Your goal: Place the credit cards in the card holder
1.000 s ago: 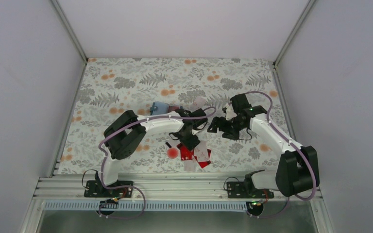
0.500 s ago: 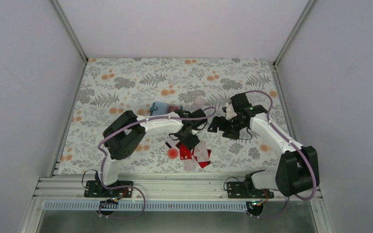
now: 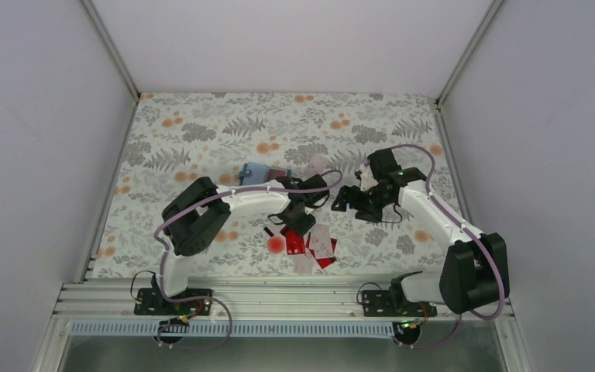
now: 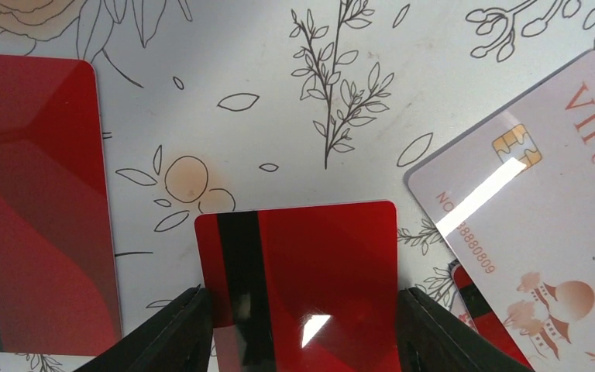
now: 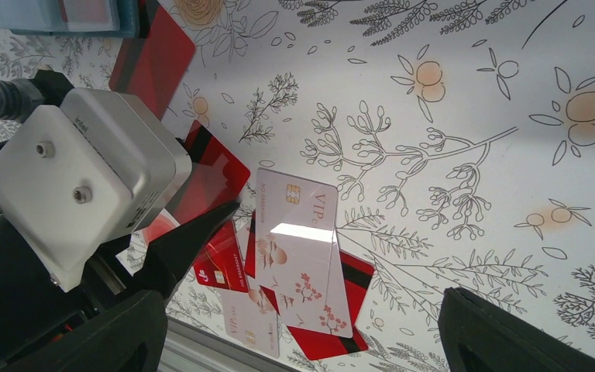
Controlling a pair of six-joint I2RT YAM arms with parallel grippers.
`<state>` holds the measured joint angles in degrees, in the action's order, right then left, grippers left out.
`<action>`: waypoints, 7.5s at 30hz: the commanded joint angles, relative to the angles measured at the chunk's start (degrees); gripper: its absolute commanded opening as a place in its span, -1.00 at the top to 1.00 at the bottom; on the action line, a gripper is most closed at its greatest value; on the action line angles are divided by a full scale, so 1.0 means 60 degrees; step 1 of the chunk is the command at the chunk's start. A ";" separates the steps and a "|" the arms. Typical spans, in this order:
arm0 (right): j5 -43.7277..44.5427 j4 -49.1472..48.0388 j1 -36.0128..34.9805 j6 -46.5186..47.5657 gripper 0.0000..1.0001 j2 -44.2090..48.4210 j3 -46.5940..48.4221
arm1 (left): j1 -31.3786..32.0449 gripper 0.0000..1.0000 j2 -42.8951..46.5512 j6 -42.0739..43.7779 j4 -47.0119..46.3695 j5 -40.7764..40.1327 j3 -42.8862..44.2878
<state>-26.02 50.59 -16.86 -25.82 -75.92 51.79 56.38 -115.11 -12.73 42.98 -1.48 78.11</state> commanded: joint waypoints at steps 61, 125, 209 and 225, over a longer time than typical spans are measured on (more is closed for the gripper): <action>0.0066 -0.0118 -0.0033 -0.0098 -0.79 0.0209 0.0212 | -0.0585 -0.66 -0.0404 -0.0453 0.1201 0.1031 0.0517; 0.0098 -0.0127 -0.0036 0.0159 -0.79 -0.0068 0.0348 | 0.0002 -0.08 -0.1553 -0.0850 0.1421 -0.0274 0.0891; -0.5140 -0.3321 0.0951 -0.1163 0.22 0.1355 -0.0531 | -0.0380 -0.08 0.1264 -0.1253 0.2586 0.2046 0.5023; -0.5532 -0.3184 0.0951 -0.0726 0.92 0.0957 -0.0164 | -0.0386 -0.08 0.0957 -0.1174 0.2642 0.2061 0.5404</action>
<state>-57.69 30.00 -11.03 -31.42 -69.28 49.23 53.91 -108.71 -20.14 61.43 10.98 107.57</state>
